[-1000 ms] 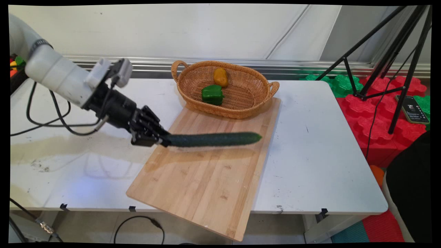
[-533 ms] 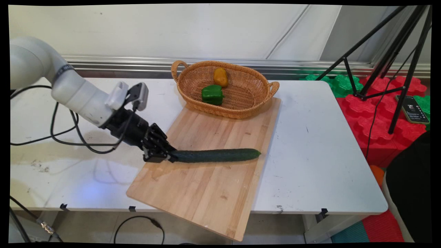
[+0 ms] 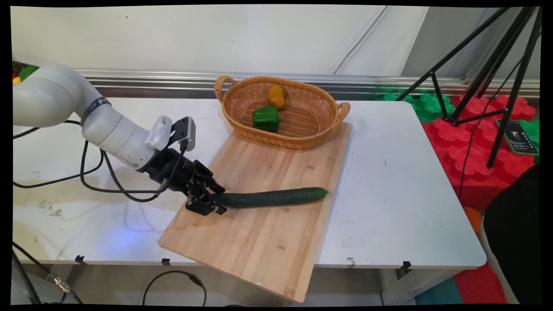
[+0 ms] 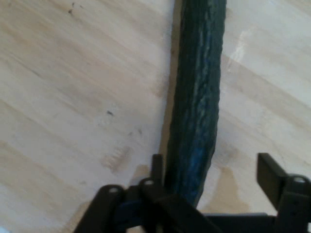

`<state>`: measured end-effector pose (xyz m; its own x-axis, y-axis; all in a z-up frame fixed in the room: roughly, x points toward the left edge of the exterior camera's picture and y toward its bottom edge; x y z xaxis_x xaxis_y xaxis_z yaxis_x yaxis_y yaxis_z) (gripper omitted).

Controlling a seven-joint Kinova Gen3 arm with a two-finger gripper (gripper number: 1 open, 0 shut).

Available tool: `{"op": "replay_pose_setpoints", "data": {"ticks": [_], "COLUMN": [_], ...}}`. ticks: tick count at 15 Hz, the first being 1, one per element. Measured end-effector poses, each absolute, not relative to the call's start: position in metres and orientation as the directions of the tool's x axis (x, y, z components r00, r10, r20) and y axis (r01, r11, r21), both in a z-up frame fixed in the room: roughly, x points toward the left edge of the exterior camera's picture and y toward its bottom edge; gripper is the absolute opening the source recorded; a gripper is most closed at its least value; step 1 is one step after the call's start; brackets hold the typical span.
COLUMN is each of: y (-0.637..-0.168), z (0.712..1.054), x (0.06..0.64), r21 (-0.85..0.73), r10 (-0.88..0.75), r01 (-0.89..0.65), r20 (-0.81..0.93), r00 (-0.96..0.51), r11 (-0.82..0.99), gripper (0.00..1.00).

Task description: Place the picked object on the cutting board

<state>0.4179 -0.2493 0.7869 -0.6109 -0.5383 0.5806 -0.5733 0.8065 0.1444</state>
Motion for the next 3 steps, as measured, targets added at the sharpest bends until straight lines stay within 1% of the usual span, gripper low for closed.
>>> {"op": "replay_pose_setpoints", "data": {"ticks": [3], "y": [-0.2497], "z": [0.7846], "x": [0.4198], "r21": [0.137], "r10": [-0.534], "r01": [-0.573], "r20": [0.580], "r00": [-0.614], "r11": [0.808], "gripper": [1.00]}}
